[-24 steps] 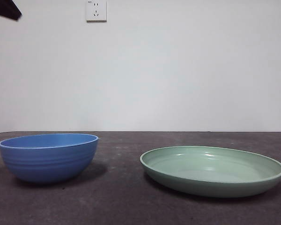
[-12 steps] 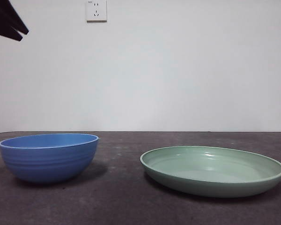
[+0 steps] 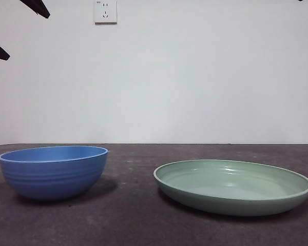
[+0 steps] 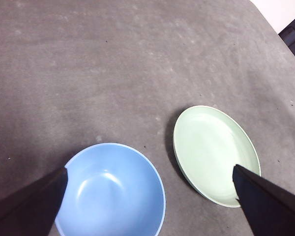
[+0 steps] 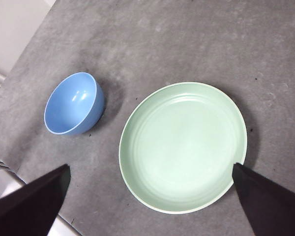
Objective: Pick up the blue bowl, put it on the green plate, put it on desk
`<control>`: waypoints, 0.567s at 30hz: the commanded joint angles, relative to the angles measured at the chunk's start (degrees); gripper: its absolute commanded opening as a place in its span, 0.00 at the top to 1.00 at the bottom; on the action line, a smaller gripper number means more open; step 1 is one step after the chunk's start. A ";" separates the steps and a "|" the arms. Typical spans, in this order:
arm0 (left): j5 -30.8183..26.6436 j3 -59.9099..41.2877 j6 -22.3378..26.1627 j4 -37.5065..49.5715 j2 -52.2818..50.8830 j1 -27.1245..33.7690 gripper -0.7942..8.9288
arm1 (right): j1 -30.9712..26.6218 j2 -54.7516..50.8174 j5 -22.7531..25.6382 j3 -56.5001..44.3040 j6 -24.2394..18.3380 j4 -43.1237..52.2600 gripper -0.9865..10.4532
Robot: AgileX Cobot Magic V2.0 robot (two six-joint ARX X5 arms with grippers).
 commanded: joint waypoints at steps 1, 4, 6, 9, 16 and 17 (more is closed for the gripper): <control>0.26 0.81 1.27 0.39 0.33 -0.07 0.21 | 0.15 0.44 -0.09 0.79 -0.70 0.81 0.45; -0.90 0.81 0.74 -0.02 0.90 -0.04 0.21 | 0.15 0.44 -0.24 0.79 -0.66 0.63 0.45; -3.04 0.81 -0.26 -1.22 2.12 0.13 0.21 | 0.15 0.42 -0.26 0.79 -0.61 0.44 0.45; -7.02 0.81 -0.76 -4.11 5.31 0.26 0.21 | 0.15 0.42 -0.37 0.79 -0.39 0.46 0.45; -8.39 0.81 -0.66 -8.79 16.61 0.24 0.21 | 0.15 0.42 -0.37 0.79 -0.22 0.50 0.45; -8.39 0.81 -0.68 -8.72 18.12 0.20 0.21 | 0.15 0.42 -0.37 0.79 -0.22 0.48 0.45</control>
